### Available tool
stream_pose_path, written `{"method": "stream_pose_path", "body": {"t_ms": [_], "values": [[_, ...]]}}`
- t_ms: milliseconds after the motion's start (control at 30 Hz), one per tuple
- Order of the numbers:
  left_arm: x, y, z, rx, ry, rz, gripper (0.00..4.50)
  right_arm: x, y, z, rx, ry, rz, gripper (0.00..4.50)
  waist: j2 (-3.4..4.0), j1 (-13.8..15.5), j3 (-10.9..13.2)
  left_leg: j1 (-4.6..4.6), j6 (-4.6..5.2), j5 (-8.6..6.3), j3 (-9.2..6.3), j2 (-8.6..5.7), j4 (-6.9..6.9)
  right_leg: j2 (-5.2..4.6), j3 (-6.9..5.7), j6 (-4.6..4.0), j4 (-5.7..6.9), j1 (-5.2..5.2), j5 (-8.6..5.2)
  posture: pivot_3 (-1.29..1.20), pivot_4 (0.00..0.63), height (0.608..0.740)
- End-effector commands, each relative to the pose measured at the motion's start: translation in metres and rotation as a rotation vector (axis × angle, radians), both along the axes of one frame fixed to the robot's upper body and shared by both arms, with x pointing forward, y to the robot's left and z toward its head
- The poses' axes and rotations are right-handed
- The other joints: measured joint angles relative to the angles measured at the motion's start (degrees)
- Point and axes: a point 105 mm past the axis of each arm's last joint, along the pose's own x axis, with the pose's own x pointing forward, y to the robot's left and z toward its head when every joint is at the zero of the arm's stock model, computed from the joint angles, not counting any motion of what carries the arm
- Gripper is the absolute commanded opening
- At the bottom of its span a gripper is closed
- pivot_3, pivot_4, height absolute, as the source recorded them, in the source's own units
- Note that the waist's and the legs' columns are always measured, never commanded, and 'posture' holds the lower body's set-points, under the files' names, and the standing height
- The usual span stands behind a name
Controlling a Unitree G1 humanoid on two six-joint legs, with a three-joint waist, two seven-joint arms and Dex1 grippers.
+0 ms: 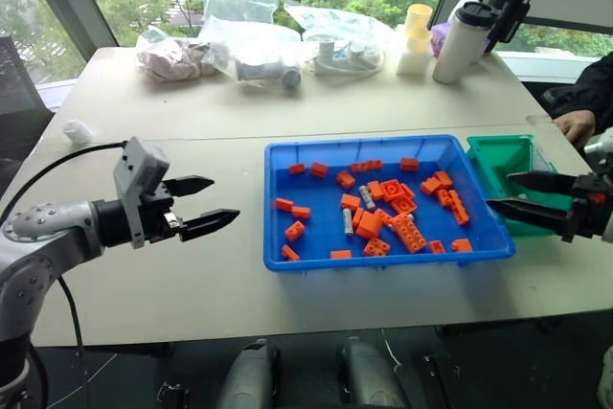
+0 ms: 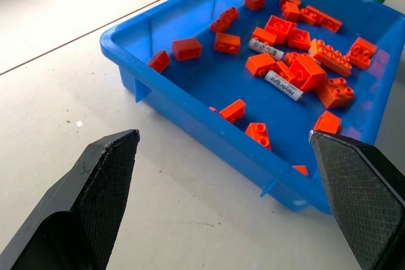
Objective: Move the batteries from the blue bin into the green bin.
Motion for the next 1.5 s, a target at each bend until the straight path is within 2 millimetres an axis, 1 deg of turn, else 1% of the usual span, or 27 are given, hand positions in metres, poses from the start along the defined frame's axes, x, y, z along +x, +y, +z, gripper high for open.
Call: {"method": "stream_pose_path", "body": {"t_ms": [33, 367, 533, 667, 867, 967, 1033, 1100, 1200, 1267, 1333, 1400, 1467, 1500], "values": [[0.003, -0.003, 0.011, -0.012, -0.061, -0.011, 4.50, 0.001, 0.004, 0.008, 0.000, -0.049, 0.012, 4.47, 0.00, 0.0, 0.0, 0.00, 0.00, 0.00, 0.00, 0.00, 0.00, 0.00, 0.00, 0.00, 0.00, 0.00, 0.00, 0.00, 0.150, 0.740], [0.003, -0.008, 0.011, -0.008, -0.051, -0.040, 4.50, 0.006, 0.008, 0.011, 0.012, -0.063, 0.006, 4.47, 0.00, 0.0, 0.0, 0.00, 0.00, 0.00, 0.00, -0.01, 0.00, 0.00, 0.00, 0.00, 0.00, 0.00, 0.00, 0.00, 0.150, 0.740], [0.004, -0.010, 0.008, 0.012, -0.055, -0.043, 4.50, 0.011, 0.007, 0.008, -0.003, -0.032, -0.018, 4.47, 0.00, 0.0, 0.0, 0.00, 0.00, 0.00, 0.00, -0.01, 0.00, 0.00, 0.00, 0.00, 0.00, 0.00, 0.00, 0.00, 0.150, 0.740], [0.011, 0.000, 0.011, 0.029, -0.083, -0.014, 4.50, 0.017, 0.013, 0.014, 0.009, -0.029, -0.004, 4.47, 0.00, -0.1, 0.0, 0.00, 0.00, 0.00, 0.01, -0.01, 0.00, -0.01, 0.00, 0.00, 0.01, -0.01, 0.00, 0.00, 0.150, 0.740], [0.008, 0.009, 0.006, 0.123, -0.050, -0.074, 4.50, 0.021, 0.014, 0.017, 0.057, 0.060, -0.050, 4.47, 0.00, -0.1, 0.0, -0.02, -0.01, 0.00, 0.01, -0.01, -0.01, -0.02, 0.00, -0.02, -0.02, -0.04, 0.00, 0.00, 0.150, 0.740], [0.010, 0.012, 0.013, 0.208, -0.046, -0.154, 4.50, 0.026, 0.031, 0.026, 0.056, 0.049, 0.018, 4.47, 0.02, -0.1, 0.0, -0.02, -0.01, 0.00, 0.02, -0.02, -0.01, -0.03, -0.01, -0.03, -0.01, -0.06, -0.01, 0.00, 0.150, 0.740], [0.007, 0.007, 0.020, 0.242, -0.051, -0.226, 4.50, 0.030, 0.054, 0.032, 0.060, 0.040, 0.106, 4.47, 0.03, -0.1, 0.0, -0.02, -0.01, 0.01, 0.04, -0.02, -0.01, -0.01, 0.00, -0.06, -0.01, -0.08, -0.02, 0.00, 0.150, 0.740], [0.005, 0.001, 0.025, 0.266, -0.066, -0.284, 4.50, 0.032, 0.077, 0.033, 0.060, 0.046, 0.199, 4.47, 0.03, -0.4, 0.0, -0.04, -0.01, 0.00, 0.07, -0.01, -0.02, -0.01, 0.00, -0.05, -0.01, -0.14, -0.01, 0.00, 0.150, 0.740], [0.007, -0.013, 0.029, 0.271, -0.103, -0.339, 4.50, 0.038, 0.118, 0.023, 0.059, 0.089, 0.314, 4.47, 0.03, -0.5, 0.0, -0.07, -0.01, 0.00, 0.07, 0.02, -0.07, -0.01, 0.00, -0.05, -0.01, -0.18, -0.02, 0.00, 0.150, 0.740], [0.007, -0.020, 0.029, 0.268, -0.112, -0.362, 4.50, 0.040, 0.137, 0.017, 0.055, 0.123, 0.358, 4.47, 0.03, -0.4, 0.0, -0.11, -0.01, 0.00, 0.06, 0.02, -0.07, 0.01, 0.00, -0.05, 0.03, -0.23, -0.02, 0.00, 0.150, 0.740], [0.004, -0.029, 0.023, 0.237, -0.106, -0.378, 4.50, 0.040, 0.162, 0.001, 0.042, 0.208, 0.394, 4.47, 0.03, -0.2, 0.0, -0.27, -0.01, 0.00, 0.05, 0.01, -0.05, 0.00, 0.00, -0.05, 0.05, -0.37, -0.01, 0.00, 0.150, 0.740], [0.002, -0.034, 0.018, 0.216, -0.099, -0.380, 4.50, 0.039, 0.178, -0.010, 0.028, 0.277, 0.410, 4.47, 0.02, -0.2, 0.0, -0.45, -0.02, 0.01, 0.04, 0.00, 0.02, -0.02, 0.00, -0.04, 0.10, -0.52, -0.01, 0.00, 0.150, 0.740], [0.000, -0.036, 0.016, 0.201, -0.094, -0.375, 4.50, 0.040, 0.185, -0.013, 0.028, 0.328, 0.399, 4.47, 0.01, -0.1, 0.0, -0.71, -0.03, 0.02, 0.00, 0.00, 0.11, -0.09, -0.01, -0.03, 0.15, -0.74, 0.00, 0.00, 0.150, 0.740], [-0.002, -0.037, 0.014, 0.192, -0.091, -0.369, 4.50, 0.041, 0.188, -0.015, 0.026, 0.359, 0.387, 4.47, 0.01, 0.0, 0.0, -0.99, -0.10, 0.06, -0.04, -0.02, 0.16, -0.11, -0.03, -0.03, 0.22, -1.04, 0.01, 0.00, 0.150, 0.740]]}}
